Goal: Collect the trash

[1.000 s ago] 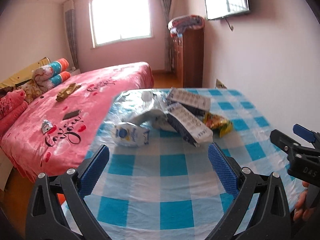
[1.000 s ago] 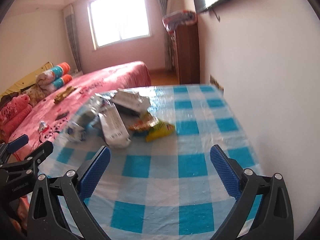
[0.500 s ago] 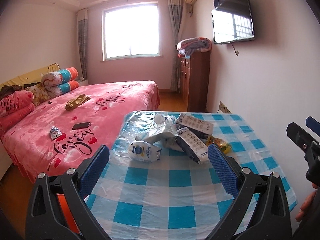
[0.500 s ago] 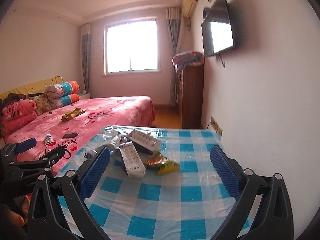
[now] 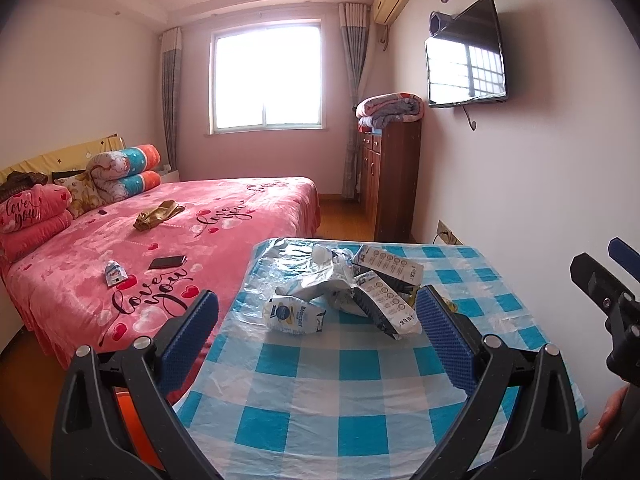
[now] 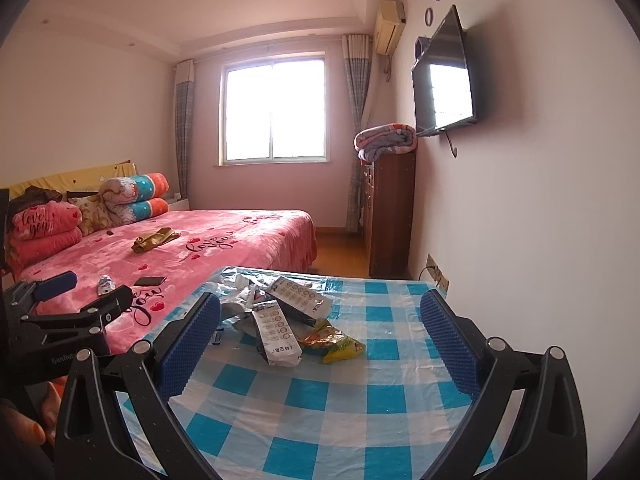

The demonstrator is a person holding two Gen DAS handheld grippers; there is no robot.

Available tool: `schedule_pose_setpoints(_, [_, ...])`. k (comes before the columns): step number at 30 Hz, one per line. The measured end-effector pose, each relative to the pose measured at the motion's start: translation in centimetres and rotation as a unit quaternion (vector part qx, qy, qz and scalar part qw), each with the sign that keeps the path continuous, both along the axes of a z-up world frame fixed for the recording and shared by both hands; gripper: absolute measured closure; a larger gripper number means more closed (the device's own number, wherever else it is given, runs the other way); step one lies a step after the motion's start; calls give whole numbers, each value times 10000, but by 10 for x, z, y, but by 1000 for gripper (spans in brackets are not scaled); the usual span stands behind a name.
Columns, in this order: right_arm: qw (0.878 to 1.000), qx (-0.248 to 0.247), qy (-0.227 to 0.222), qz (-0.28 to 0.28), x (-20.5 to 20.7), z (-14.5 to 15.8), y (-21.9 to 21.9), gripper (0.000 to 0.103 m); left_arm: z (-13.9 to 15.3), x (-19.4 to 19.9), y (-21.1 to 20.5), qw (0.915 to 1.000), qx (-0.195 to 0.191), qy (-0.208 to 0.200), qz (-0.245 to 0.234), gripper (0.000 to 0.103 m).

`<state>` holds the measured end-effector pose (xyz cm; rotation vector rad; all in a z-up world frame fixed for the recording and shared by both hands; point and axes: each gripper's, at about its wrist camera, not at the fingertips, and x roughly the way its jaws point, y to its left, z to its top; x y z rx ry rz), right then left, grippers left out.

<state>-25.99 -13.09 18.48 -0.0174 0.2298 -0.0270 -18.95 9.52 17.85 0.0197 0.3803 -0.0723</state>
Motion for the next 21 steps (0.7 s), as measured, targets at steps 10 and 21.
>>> schedule_pose_setpoints(10, [9996,74,-267,6,-12,6,-4,4,2,-5,2,10000,16,-41,62,4])
schedule_pose_setpoints(21, [9996,133,-256,70,-13,6,-7,4,1,-10,0,9999,92,-90,85,4])
